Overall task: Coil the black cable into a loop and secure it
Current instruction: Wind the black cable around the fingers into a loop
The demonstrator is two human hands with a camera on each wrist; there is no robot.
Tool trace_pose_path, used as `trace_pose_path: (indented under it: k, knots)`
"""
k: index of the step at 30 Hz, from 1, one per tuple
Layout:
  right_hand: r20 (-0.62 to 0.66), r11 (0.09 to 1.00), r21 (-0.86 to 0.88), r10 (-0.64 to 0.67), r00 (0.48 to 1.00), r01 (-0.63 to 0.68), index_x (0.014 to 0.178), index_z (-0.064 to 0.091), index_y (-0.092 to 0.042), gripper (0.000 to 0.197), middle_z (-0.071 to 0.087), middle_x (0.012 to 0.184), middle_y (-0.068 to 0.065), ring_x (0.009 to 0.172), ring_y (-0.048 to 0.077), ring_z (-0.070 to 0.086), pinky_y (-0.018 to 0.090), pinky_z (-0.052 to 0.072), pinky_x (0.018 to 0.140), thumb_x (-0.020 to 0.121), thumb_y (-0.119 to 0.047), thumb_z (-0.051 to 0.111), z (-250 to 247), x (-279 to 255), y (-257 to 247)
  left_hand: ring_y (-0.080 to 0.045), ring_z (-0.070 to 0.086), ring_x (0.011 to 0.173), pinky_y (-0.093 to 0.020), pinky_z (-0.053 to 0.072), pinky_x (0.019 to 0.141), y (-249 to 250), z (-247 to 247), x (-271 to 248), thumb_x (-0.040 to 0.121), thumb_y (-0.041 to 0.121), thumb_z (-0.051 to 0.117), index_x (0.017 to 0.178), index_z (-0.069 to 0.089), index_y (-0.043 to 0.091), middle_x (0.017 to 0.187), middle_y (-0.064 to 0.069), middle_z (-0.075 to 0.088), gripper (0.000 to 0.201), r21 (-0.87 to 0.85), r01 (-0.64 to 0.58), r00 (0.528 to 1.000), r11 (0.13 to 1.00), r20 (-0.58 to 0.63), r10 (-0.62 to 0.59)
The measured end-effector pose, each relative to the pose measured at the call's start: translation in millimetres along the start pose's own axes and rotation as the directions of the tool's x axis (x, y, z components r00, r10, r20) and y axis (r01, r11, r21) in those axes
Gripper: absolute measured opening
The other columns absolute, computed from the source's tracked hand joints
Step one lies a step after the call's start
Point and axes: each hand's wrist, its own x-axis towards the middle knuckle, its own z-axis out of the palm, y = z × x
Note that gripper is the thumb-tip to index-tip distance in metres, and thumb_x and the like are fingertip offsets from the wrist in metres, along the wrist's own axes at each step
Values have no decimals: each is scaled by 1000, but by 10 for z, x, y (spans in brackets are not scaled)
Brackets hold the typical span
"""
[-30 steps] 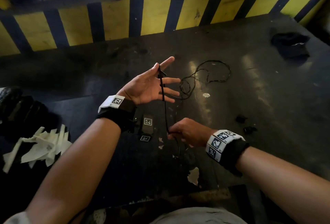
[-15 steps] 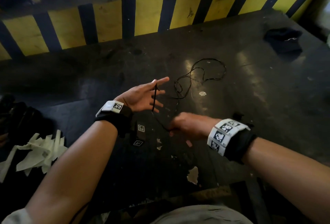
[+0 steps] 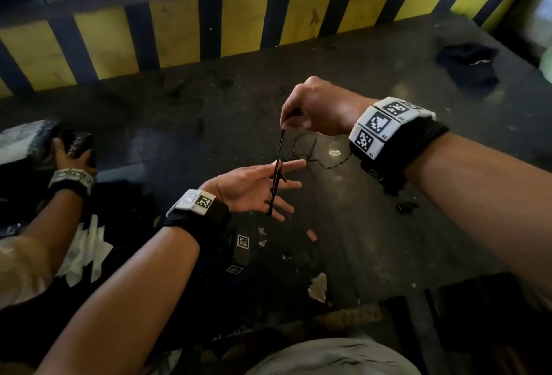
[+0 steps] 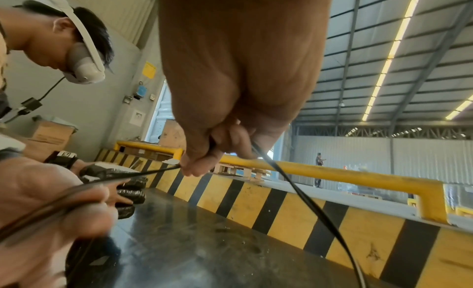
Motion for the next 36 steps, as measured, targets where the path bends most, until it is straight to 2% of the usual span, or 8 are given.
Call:
trace_pose_path:
  k: [8, 11, 16, 20, 23, 27, 31, 36]
  knots:
    - [-51, 997, 40, -65, 997, 67, 101, 81, -22, 13, 77, 100, -3, 92, 11, 70, 37, 60, 87, 90, -24, 74, 57, 89, -17, -61, 33, 138, -75, 23, 111, -79, 15, -226, 95, 50, 51, 148, 47, 39, 159, -21, 37, 54, -158, -78, 997, 984, -8, 78]
    - [-57, 994, 68, -80, 995, 84, 101, 81, -20, 14, 77, 99, -3, 91, 8, 70, 28, 58, 85, 90, -24, 74, 89, 105, -4, -62, 32, 138, -77, 20, 112, -67, 79, -299, 89, 49, 66, 145, 52, 35, 158, -22, 37, 59, -130, -40, 997, 991, 63, 48]
    - [-126, 980, 186, -54, 991, 77, 101, 81, -17, 15, 79, 96, -2, 83, 3, 68, 11, 50, 75, 91, -25, 74, 337, 116, 133, -66, 18, 141, -78, 17, 111, 106, 249, -426, 94, 46, 61, 145, 52, 34, 161, -30, 25, 53, -154, -120, 962, 981, 224, 153]
    - [-67, 921, 389, 61, 996, -30, 93, 80, -24, 16, 73, 80, -15, 68, -8, 66, 21, 52, 69, 93, -13, 68, 777, -120, 116, -65, 25, 139, -74, 27, 109, 349, 308, -489, 95, 46, 57, 146, 49, 36, 159, -32, 27, 53, -165, -224, 930, 961, 260, 261]
    - [9, 822, 566, 74, 997, -66, 109, 78, -13, 22, 70, 77, -20, 69, -14, 66, 30, 53, 71, 92, -10, 64, 1178, -285, -12, -55, 42, 133, -72, 30, 108, 473, 303, -466, 96, 46, 52, 148, 45, 39, 155, -30, 37, 53, -149, -294, 920, 944, 224, 322]
    - [145, 756, 640, 59, 988, -139, 111, 76, -12, 19, 73, 81, 5, 67, 5, 65, 25, 55, 71, 99, -17, 61, 1567, -390, -212, -62, 32, 137, -72, 29, 109, 496, 179, -405, 97, 48, 47, 150, 41, 41, 158, -31, 30, 54, -124, -344, 926, 931, 117, 358]
    - [207, 807, 585, -54, 977, -80, 112, 73, -16, 23, 71, 80, 7, 58, -1, 58, 12, 47, 59, 103, -20, 53, 1552, -534, -372, -60, 40, 134, -68, 44, 102, 434, -42, -401, 93, 51, 54, 151, 38, 46, 156, -29, 36, 60, -135, -358, 934, 924, -30, 357]
    - [325, 880, 467, -81, 942, -86, 112, 72, -27, 23, 71, 81, -7, 80, 1, 68, 20, 50, 76, 104, -29, 51, 1361, -538, -406, -56, 49, 129, -63, 49, 98, 284, -196, -361, 95, 53, 45, 151, 37, 48, 157, -28, 33, 57, -100, -310, 945, 945, -145, 294]
